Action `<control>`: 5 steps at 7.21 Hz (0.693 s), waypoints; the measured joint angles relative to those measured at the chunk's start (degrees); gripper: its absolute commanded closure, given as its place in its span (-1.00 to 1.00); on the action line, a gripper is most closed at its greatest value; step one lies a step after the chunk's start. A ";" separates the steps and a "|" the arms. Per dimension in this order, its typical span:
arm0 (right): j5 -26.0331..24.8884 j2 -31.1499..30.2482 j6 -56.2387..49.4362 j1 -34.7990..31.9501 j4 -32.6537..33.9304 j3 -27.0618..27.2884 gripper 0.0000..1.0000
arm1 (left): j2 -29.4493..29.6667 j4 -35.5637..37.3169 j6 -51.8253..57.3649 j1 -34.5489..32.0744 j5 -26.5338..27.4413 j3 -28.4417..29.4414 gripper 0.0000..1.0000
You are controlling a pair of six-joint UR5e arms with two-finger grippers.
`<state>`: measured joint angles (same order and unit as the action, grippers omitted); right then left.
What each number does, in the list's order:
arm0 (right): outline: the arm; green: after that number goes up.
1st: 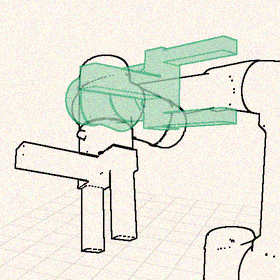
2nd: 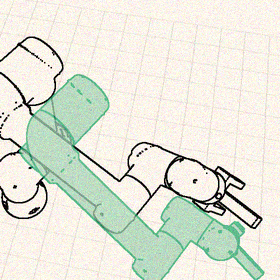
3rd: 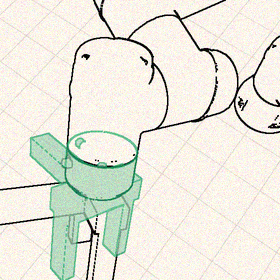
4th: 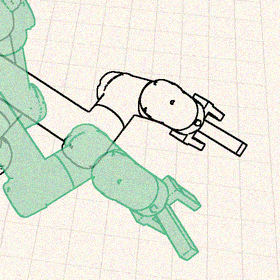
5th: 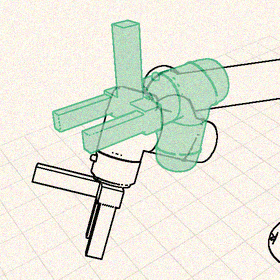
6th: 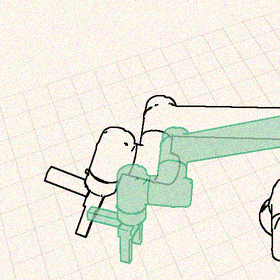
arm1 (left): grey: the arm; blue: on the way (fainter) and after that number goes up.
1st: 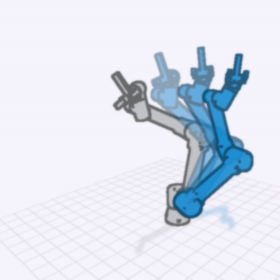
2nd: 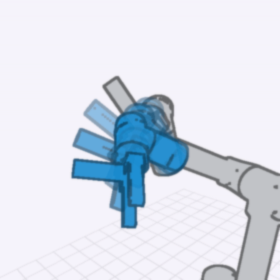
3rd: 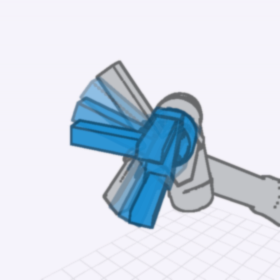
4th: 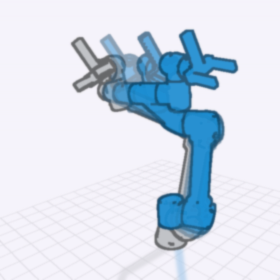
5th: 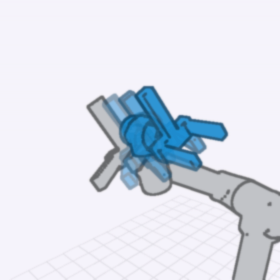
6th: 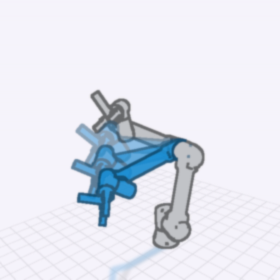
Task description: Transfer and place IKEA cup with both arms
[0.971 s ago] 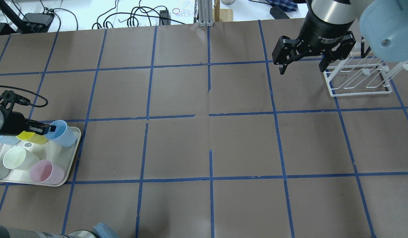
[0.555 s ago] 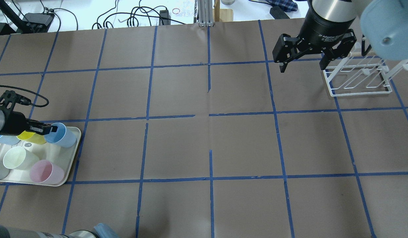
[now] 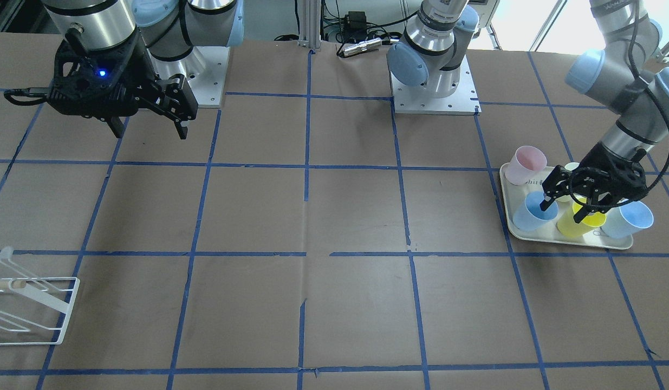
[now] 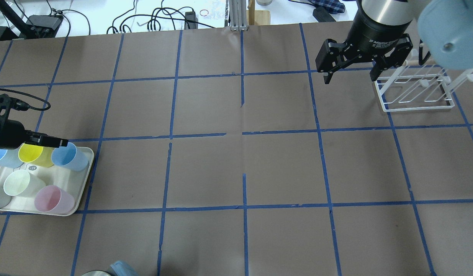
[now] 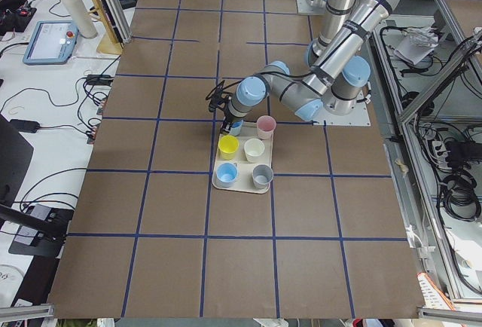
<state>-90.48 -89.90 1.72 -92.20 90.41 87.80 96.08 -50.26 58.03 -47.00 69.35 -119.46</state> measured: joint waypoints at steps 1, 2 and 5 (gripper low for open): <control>0.23 0.04 0.02 0.02 0.04 0.03 -1.00 | -2.20 -3.66 -3.81 -2.53 0.19 2.17 -1.00; 0.48 0.05 0.03 0.05 0.08 0.02 -1.00 | -4.41 -9.44 -9.60 -6.09 0.45 5.71 -1.00; 0.63 0.07 0.12 0.09 0.04 0.01 -1.00 | -8.24 -23.61 -31.74 -22.67 8.90 15.93 -1.00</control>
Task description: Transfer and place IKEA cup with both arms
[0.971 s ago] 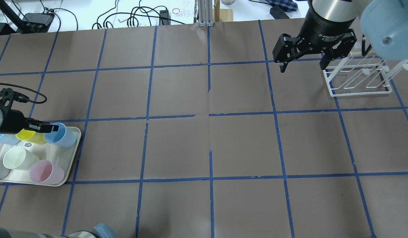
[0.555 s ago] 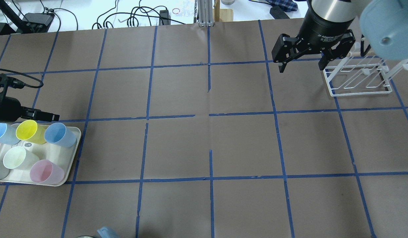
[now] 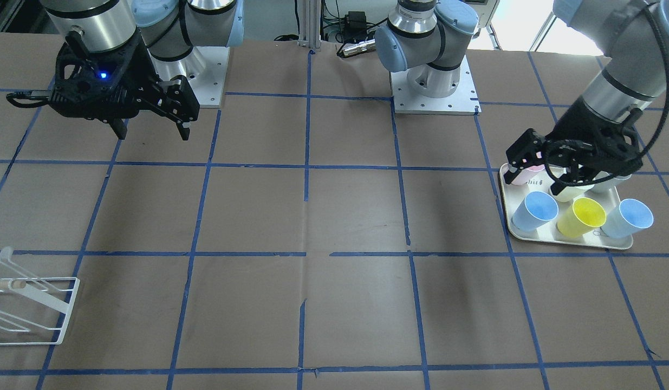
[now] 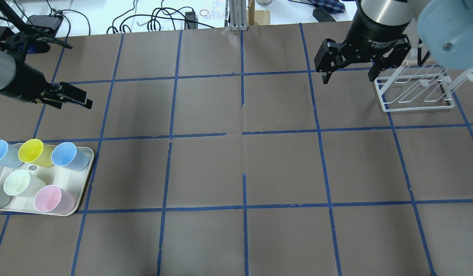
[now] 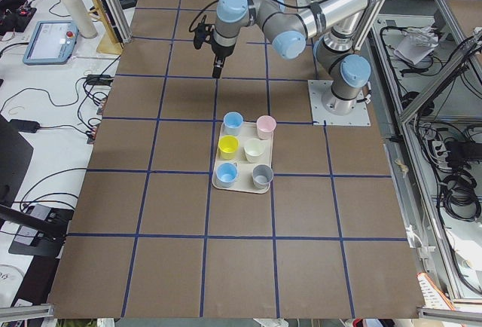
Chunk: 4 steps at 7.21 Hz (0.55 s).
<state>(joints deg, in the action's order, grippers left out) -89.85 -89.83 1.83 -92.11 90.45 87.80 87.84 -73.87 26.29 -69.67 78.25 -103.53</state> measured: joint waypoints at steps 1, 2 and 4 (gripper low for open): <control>-0.06 -0.01 -0.03 0.00 -0.01 0.00 -1.00 | -0.35 -3.37 -8.28 -6.43 3.29 2.95 -1.00; -0.11 -0.05 -0.10 0.00 0.01 0.00 -1.00 | -0.23 -7.71 -15.02 -12.25 6.64 6.62 -1.00; -0.15 -0.03 -0.21 0.00 0.02 0.00 -1.00 | 0.09 -19.70 -24.04 -19.13 10.54 15.73 -1.00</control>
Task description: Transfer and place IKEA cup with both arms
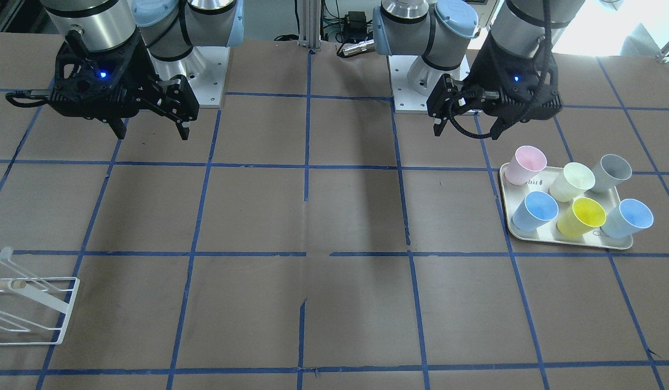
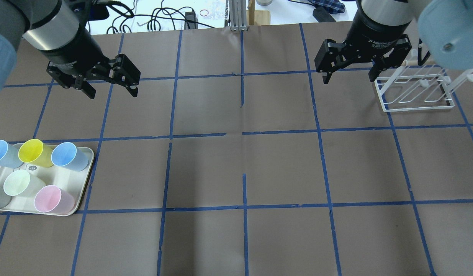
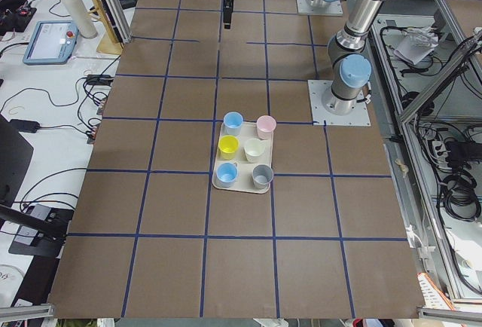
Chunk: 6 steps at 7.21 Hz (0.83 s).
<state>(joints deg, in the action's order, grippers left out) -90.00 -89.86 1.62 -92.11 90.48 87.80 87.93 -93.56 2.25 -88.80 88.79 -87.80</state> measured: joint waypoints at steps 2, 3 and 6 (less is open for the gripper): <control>0.00 0.02 -0.03 0.00 -0.01 0.00 -1.00 | -0.72 -5.02 -1.86 -1.23 0.87 2.65 -1.00; 0.00 0.03 -0.04 0.00 -0.03 0.00 -1.00 | -0.77 -4.57 -1.68 -1.15 0.83 1.94 -1.00; -0.23 0.03 -0.08 0.03 -0.07 0.00 -1.00 | 0.17 -0.94 -0.46 0.81 0.75 1.46 -1.00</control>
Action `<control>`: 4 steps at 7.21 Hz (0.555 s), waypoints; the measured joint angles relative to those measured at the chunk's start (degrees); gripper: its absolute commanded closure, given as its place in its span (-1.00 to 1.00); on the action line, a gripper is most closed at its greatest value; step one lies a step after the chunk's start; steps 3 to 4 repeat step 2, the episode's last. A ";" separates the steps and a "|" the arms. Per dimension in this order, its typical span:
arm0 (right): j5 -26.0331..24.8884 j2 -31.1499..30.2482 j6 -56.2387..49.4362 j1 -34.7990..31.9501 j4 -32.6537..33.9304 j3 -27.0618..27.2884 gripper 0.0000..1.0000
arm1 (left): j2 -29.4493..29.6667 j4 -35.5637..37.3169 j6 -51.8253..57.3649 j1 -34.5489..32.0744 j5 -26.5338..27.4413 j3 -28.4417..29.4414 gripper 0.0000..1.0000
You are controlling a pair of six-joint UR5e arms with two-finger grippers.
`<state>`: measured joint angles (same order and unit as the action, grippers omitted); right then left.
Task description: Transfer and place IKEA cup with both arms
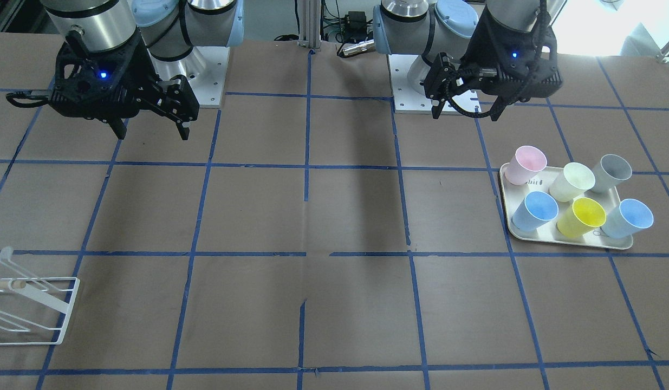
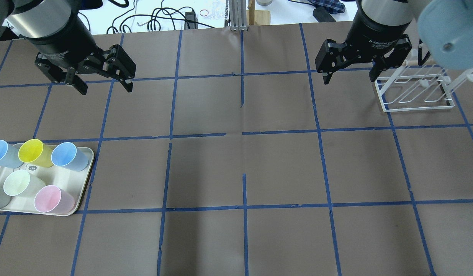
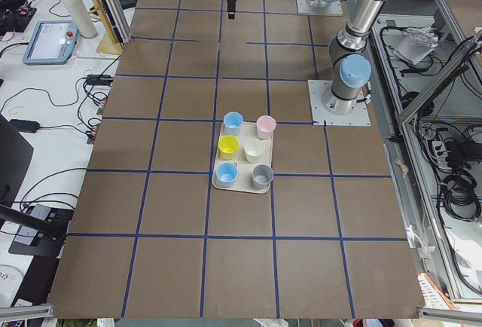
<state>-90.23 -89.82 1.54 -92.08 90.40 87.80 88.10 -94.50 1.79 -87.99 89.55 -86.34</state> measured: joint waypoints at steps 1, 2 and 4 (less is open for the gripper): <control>0.03 0.00 0.02 0.00 0.01 0.00 -1.00 | 0.28 -0.12 0.33 0.13 0.06 0.27 -1.00; 0.09 0.00 0.03 -0.01 0.03 0.00 -1.00 | 0.39 -0.22 0.46 -0.04 0.09 0.42 -1.00; 0.09 0.00 0.03 -0.01 0.03 0.00 -1.00 | 0.39 -0.22 0.46 -0.04 0.09 0.42 -1.00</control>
